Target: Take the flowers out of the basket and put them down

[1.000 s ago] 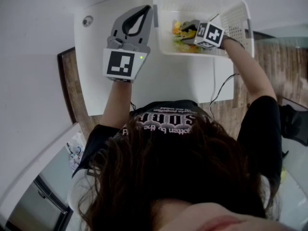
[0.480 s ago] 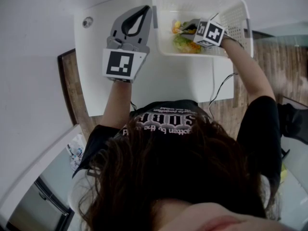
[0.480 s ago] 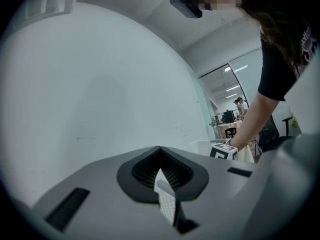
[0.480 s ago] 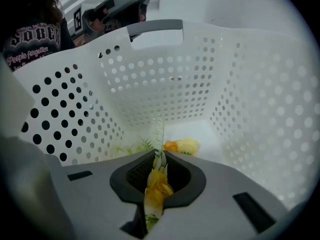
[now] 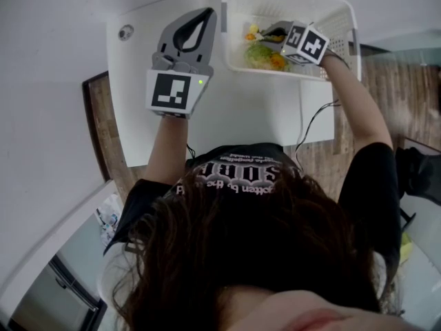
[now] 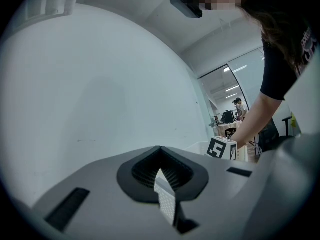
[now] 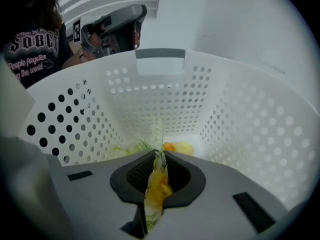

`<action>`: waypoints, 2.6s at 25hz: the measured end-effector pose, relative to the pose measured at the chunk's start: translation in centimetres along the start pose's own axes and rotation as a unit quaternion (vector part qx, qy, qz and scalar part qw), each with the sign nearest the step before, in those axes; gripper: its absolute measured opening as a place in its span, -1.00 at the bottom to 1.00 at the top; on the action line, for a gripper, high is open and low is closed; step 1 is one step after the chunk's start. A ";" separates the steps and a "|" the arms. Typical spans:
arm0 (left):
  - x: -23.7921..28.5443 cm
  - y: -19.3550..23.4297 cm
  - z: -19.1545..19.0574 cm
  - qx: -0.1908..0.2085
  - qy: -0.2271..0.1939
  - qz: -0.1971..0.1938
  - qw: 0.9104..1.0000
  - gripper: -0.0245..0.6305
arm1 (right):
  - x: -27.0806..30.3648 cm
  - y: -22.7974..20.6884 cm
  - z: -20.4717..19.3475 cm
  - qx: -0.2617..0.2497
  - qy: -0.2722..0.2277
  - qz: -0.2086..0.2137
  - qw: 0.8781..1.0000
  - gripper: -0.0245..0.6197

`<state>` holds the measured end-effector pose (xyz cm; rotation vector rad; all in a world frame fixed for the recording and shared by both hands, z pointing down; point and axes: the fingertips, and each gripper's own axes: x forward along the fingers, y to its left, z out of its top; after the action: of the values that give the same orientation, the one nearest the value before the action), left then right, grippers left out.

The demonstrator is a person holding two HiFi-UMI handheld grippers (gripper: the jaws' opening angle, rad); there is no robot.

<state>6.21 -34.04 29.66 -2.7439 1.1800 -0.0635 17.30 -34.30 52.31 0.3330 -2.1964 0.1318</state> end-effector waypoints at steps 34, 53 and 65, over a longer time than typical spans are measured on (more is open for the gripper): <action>-1.8 -0.5 2.3 0.012 -0.013 0.016 1.000 -0.93 | -12.3 -2.4 9.9 -0.045 -0.124 -0.131 0.982 -0.80; -6.0 -1.5 4.5 0.003 -0.035 0.056 0.998 -0.93 | -17.8 -0.2 16.1 -0.097 -0.167 -0.161 0.968 -0.80; -8.7 -2.9 4.2 0.025 -0.025 0.072 0.997 -0.93 | -18.1 3.0 17.5 -0.120 -0.178 -0.147 0.966 -0.80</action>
<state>2.71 -25.25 26.13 -2.5925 1.3392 -0.0069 13.36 -31.65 27.45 0.5756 -2.4502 -0.3817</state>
